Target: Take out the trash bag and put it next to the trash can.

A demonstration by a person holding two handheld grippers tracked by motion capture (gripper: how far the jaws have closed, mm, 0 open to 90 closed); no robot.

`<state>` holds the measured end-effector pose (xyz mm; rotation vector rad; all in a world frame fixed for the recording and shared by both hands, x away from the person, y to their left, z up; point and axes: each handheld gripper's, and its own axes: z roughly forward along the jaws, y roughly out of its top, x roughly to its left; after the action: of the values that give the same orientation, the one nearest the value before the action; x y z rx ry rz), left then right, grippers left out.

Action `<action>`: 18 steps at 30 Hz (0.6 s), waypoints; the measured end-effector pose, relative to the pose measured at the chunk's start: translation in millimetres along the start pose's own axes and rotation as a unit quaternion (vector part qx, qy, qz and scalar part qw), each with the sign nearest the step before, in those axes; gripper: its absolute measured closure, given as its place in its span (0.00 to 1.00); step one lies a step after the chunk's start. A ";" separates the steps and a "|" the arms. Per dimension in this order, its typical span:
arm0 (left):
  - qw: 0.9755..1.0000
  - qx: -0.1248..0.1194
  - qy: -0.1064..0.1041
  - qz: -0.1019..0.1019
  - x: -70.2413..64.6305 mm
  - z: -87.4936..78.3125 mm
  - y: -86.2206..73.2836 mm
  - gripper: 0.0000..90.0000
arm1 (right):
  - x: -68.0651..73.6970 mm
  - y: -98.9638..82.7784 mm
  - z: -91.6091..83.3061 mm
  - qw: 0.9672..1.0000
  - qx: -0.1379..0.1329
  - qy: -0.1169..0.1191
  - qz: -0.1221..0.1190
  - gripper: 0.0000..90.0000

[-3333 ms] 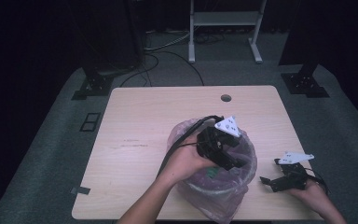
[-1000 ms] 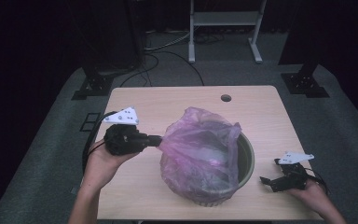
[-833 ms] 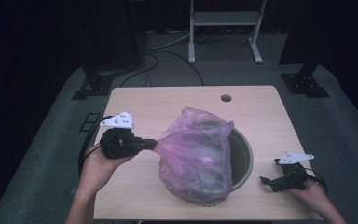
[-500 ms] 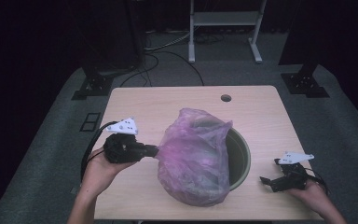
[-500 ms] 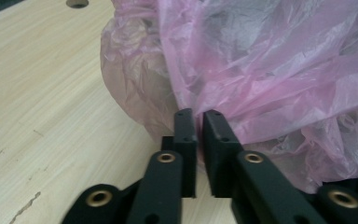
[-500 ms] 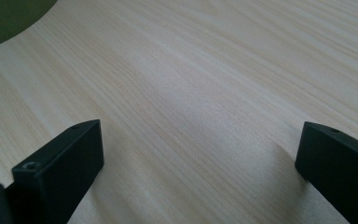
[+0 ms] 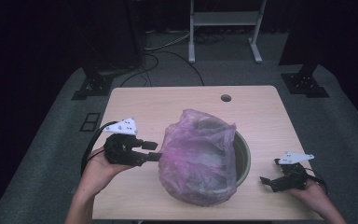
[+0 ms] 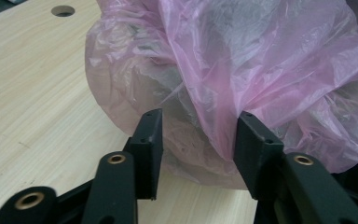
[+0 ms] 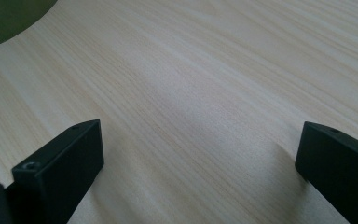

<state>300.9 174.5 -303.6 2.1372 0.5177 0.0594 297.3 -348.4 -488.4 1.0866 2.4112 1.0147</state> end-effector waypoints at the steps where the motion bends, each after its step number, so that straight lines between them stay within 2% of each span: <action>1: 1.000 0.001 -0.004 0.002 0.6 1.3 -0.3 0.58 | 0.0 0.0 0.0 1.000 0.000 0.000 0.000 0.00; 9: 0.999 0.010 -0.026 0.017 2.1 15.4 -4.2 0.51 | 0.0 0.0 0.0 1.000 0.000 0.000 0.000 0.00; 14: 0.998 -0.005 -0.052 0.022 6.6 21.8 -8.6 0.46 | -0.1 0.0 0.0 1.000 0.000 0.000 0.000 0.00; 18: 0.997 -0.003 -0.065 0.029 8.5 27.6 -11.4 0.44 | 0.0 0.0 0.0 1.000 0.000 0.000 0.000 0.00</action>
<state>311.1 162.0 -330.1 2.1341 0.3785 -0.0443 297.3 -348.4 -488.5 1.0859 2.4113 1.0145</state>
